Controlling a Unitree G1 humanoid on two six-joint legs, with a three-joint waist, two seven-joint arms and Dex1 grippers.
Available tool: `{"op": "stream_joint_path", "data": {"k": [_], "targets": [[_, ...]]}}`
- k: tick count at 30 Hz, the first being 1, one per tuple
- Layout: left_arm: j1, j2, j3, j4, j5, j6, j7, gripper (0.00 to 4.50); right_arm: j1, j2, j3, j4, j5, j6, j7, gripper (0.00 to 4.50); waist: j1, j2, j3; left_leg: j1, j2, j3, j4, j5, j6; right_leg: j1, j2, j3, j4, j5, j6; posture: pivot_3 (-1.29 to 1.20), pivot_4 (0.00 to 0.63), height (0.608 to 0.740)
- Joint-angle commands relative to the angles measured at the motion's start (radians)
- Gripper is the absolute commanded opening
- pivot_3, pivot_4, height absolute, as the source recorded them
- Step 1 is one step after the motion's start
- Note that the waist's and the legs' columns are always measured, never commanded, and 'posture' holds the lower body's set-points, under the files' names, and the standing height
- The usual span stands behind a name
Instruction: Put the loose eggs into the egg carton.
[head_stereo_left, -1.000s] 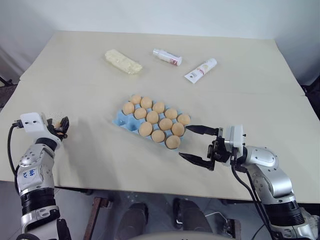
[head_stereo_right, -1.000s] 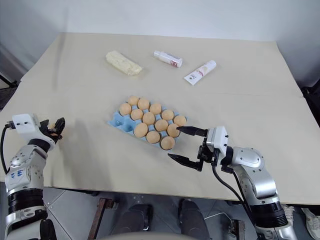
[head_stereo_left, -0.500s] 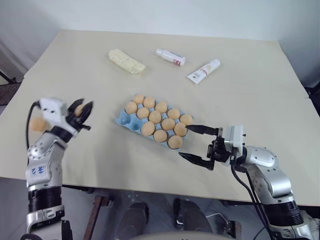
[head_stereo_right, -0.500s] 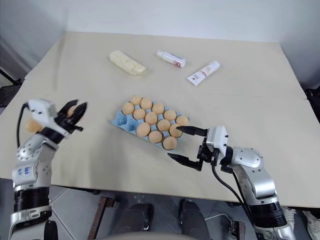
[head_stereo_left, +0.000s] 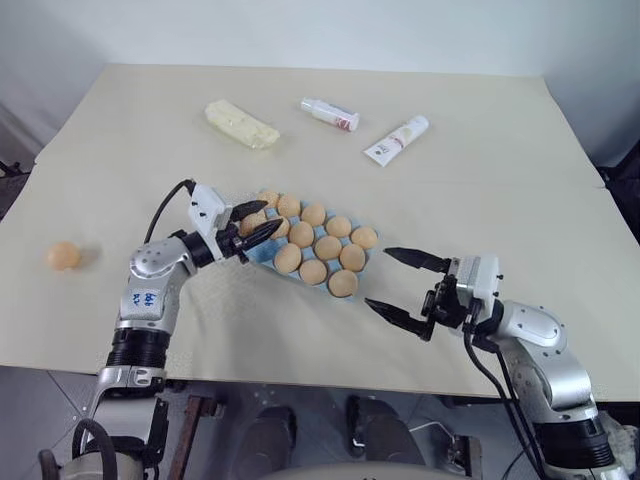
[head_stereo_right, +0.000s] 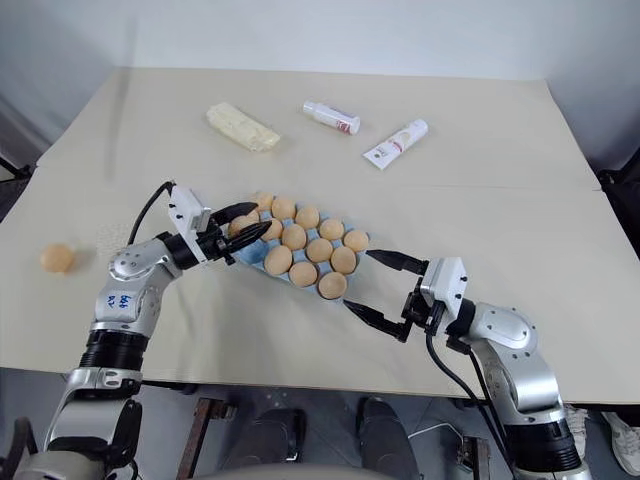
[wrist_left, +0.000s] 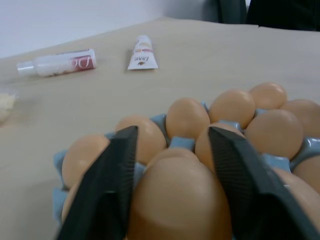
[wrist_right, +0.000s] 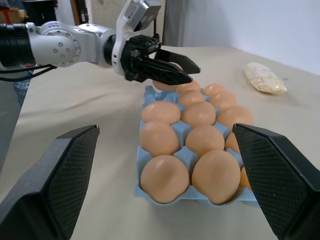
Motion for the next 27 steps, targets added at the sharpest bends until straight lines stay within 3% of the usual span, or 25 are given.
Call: {"op": "stream_joint_path", "data": {"k": [1,4,10,18,22,27], "targets": [[0.025,0.015,0.011,-0.059,-0.03,0.007,-0.049,3.63,0.016,-0.001,-0.027,-0.047,0.013,-0.018,-0.015,4.5,-0.004,0.0,0.0,0.0,0.0,0.0,0.0,0.0,0.0,0.0,0.0,0.0,0.0,0.0,0.0,0.0,0.15,0.74],[0.055,0.043,0.039,-0.102,-0.052,0.047,-0.064,4.45,0.007,-0.002,-0.025,-0.034,0.012,-0.022,-0.014,4.5,-0.006,0.0,0.0,0.0,0.0,0.0,0.0,0.0,0.0,0.0,0.0,0.0,0.0,0.0,0.0,0.0,0.15,0.74],[0.125,0.104,0.11,-0.169,-0.056,0.036,-0.042,4.45,-0.037,-0.005,-0.013,0.009,0.017,-0.021,0.019,4.5,-0.004,0.0,0.0,0.001,0.0,0.0,0.0,0.001,0.0,0.0,0.0,0.0,0.002,0.0,0.0,0.0,0.15,0.74],[0.362,0.201,0.352,-0.257,-0.081,-0.058,-0.004,4.45,-0.075,-0.024,0.0,0.045,0.038,-0.007,0.102,4.5,-0.007,0.001,0.0,0.0,0.001,0.0,-0.002,0.0,0.0,0.0,0.0,0.0,-0.001,0.0,-0.001,0.0,0.15,0.74],[0.553,0.162,0.54,-0.295,-0.106,-0.115,0.092,4.45,-0.091,-0.034,0.017,0.042,0.052,-0.001,0.155,4.5,-0.007,0.001,0.0,0.0,0.002,0.0,-0.003,-0.001,0.0,0.0,0.0,0.001,-0.003,-0.001,-0.001,0.0,0.15,0.74],[0.741,0.041,0.662,-0.354,-0.113,-0.14,0.233,4.45,-0.114,-0.028,0.027,0.046,0.053,-0.007,0.185,4.5,0.005,0.001,0.0,0.0,0.002,0.0,-0.002,-0.001,0.001,0.001,-0.001,0.0,-0.003,-0.001,-0.002,0.0,0.15,0.74]]}}
